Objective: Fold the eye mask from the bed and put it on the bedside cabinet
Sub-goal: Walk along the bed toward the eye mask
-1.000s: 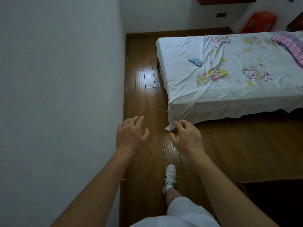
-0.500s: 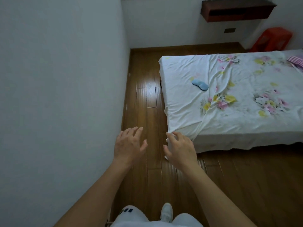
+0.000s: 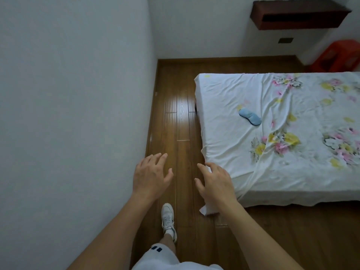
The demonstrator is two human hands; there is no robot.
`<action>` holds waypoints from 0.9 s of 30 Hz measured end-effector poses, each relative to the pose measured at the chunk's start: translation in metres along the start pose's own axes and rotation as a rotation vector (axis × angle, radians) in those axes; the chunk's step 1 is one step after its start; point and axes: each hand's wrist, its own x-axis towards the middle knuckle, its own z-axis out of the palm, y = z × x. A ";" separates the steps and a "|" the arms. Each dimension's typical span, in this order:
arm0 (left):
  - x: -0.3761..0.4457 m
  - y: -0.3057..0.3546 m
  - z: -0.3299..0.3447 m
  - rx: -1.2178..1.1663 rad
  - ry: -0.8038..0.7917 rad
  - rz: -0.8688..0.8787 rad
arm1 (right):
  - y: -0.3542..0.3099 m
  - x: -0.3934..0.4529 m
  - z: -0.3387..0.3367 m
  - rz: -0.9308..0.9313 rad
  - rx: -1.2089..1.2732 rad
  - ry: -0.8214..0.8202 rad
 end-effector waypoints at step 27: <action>0.465 -0.106 -0.021 -0.017 0.068 0.159 | -0.054 0.460 -0.010 0.114 -0.011 -0.007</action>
